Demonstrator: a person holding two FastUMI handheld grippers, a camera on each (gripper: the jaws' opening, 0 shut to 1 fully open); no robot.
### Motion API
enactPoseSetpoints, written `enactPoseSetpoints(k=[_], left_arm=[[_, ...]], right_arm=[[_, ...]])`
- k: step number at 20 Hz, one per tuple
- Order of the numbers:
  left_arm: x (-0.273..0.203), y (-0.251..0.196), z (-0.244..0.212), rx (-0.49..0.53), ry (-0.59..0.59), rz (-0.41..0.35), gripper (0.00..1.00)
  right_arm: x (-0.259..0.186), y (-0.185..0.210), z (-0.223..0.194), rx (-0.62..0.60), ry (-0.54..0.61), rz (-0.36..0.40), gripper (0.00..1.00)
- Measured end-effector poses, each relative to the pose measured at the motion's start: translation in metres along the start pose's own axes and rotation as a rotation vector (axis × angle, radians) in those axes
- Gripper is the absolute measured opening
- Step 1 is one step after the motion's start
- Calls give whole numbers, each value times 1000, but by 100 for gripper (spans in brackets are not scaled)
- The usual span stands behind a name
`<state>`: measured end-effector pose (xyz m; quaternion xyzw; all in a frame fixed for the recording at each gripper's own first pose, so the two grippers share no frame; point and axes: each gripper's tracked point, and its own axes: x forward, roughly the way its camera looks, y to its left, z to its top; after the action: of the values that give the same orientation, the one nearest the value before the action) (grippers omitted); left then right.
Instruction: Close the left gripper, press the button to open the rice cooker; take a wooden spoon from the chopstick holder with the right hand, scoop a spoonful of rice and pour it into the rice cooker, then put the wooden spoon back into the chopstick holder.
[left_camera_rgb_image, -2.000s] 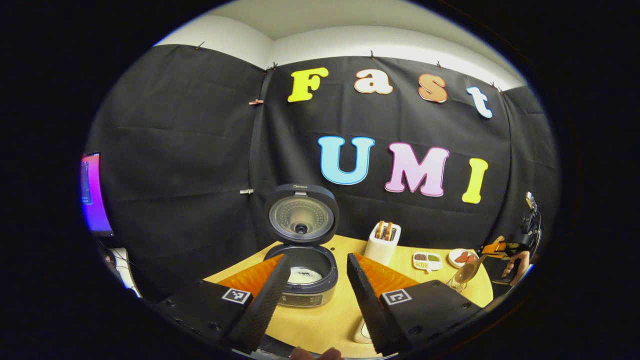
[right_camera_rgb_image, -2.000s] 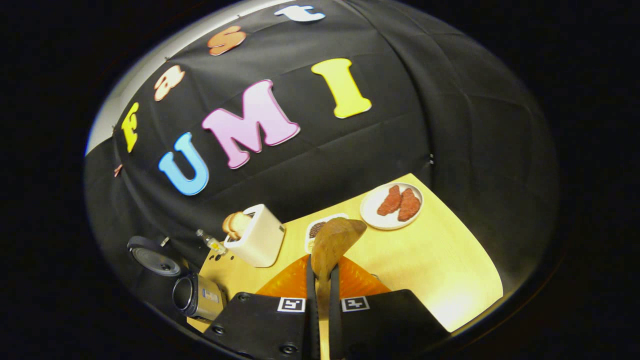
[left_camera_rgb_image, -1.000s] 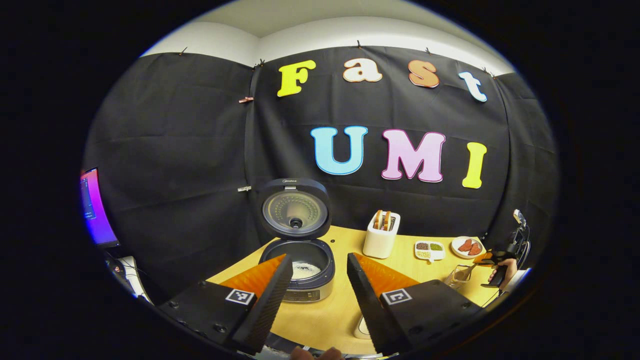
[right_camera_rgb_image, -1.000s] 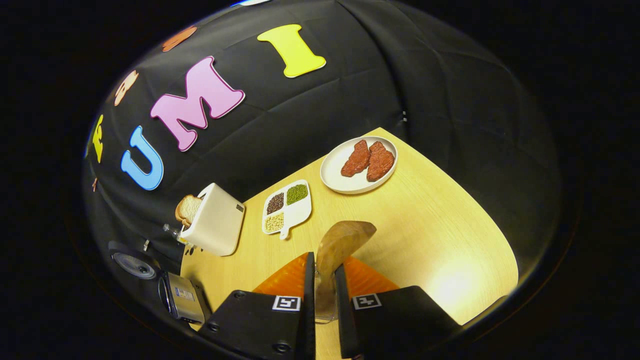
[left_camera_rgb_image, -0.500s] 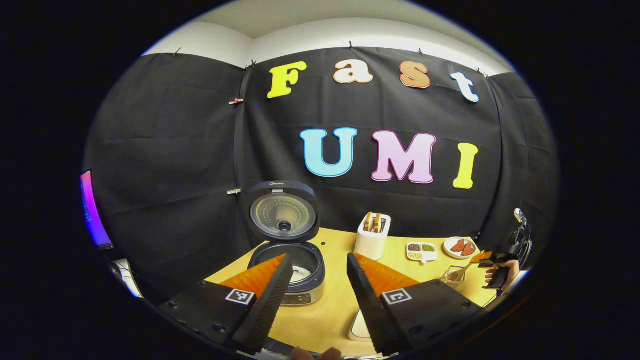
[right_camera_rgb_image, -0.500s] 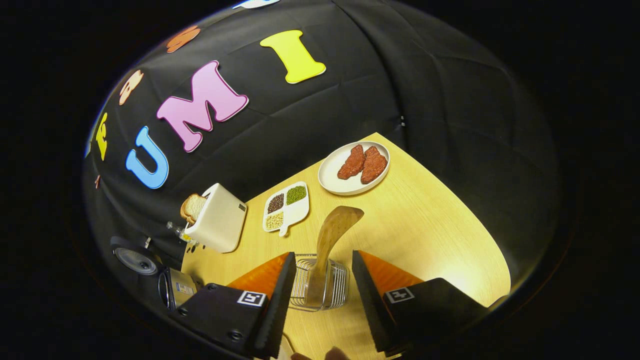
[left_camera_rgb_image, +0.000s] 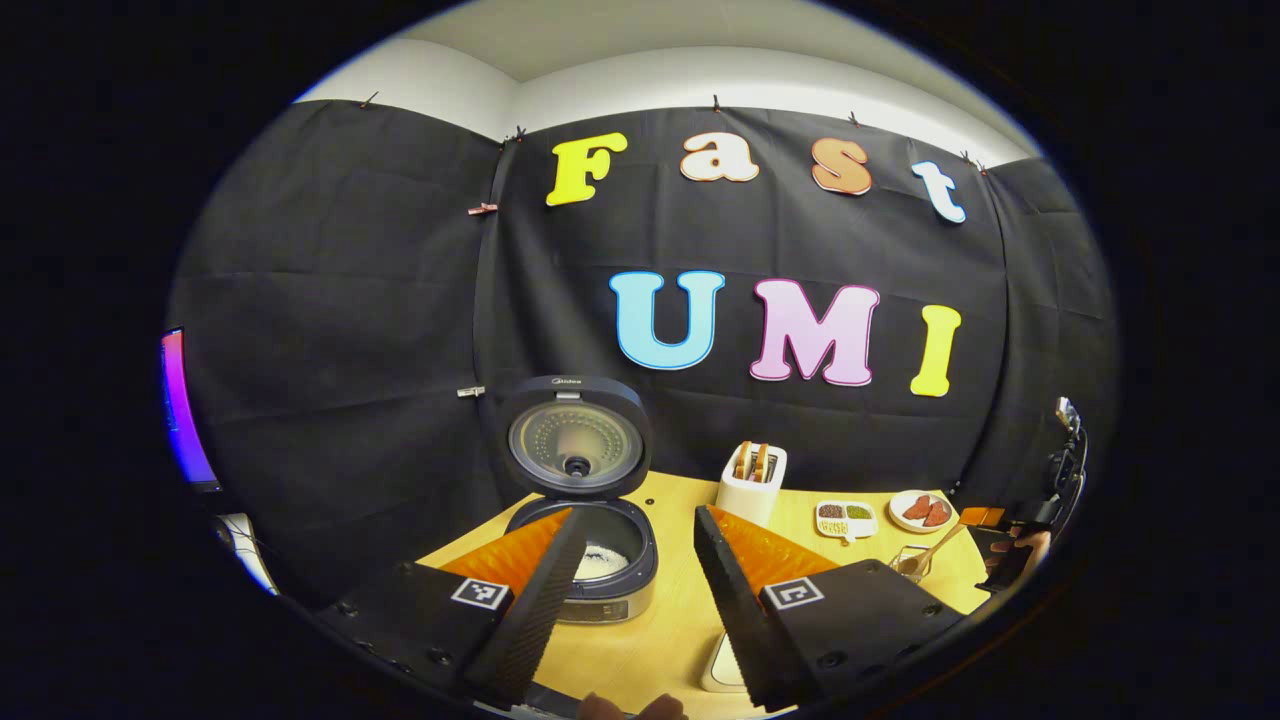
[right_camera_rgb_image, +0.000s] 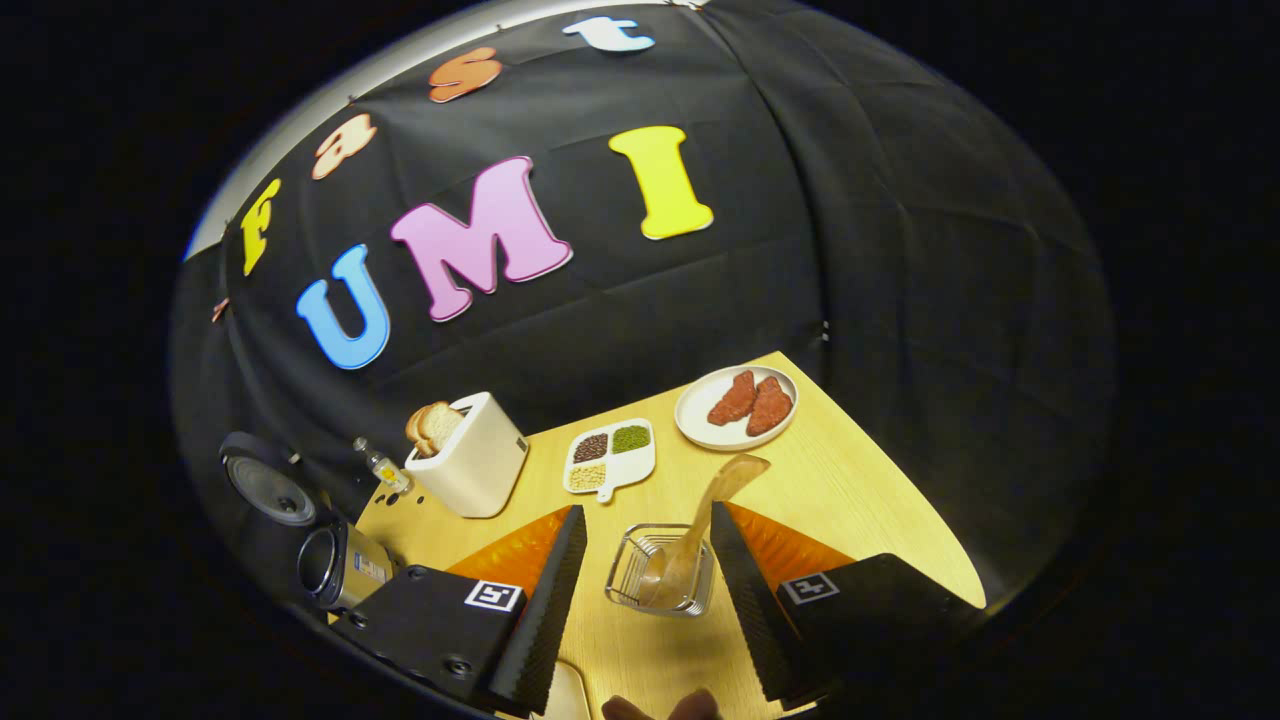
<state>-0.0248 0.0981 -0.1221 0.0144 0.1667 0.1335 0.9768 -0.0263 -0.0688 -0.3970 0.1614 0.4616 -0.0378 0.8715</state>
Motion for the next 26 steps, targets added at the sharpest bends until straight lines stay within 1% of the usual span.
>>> enactPoseSetpoints(k=[1,4,6,7,10,11,12,15,20,23,26], left_arm=[[4,3,4,0,-10,-5,77],[20,18,23,-4,-61,-25,78],[33,29,33,-28,-85,-45,78],[41,34,35,-40,-86,-56,78],[65,54,51,-54,-118,-73,79],[75,58,58,-54,-130,-84,80],[83,62,63,-52,-140,-94,83],[113,72,75,-63,-167,-124,83],[162,80,92,-117,-177,-138,83],[192,85,108,-100,-212,-127,83],[222,92,124,-83,-252,-96,83]], right_arm=[[-8,10,4,-36,-17,10,79],[-30,42,13,-186,-74,14,84],[-44,69,12,-281,-94,23,88],[-52,84,12,-310,-105,23,89],[-75,124,8,-354,-123,19,92],[-82,134,5,-369,-124,14,93],[-84,145,2,-382,-130,5,98],[-98,170,-7,-402,-140,-19,98],[-119,189,-23,-392,-115,-52,98],[-127,196,-37,-407,-87,-57,98],[-133,206,-50,-399,-61,-49,98]])
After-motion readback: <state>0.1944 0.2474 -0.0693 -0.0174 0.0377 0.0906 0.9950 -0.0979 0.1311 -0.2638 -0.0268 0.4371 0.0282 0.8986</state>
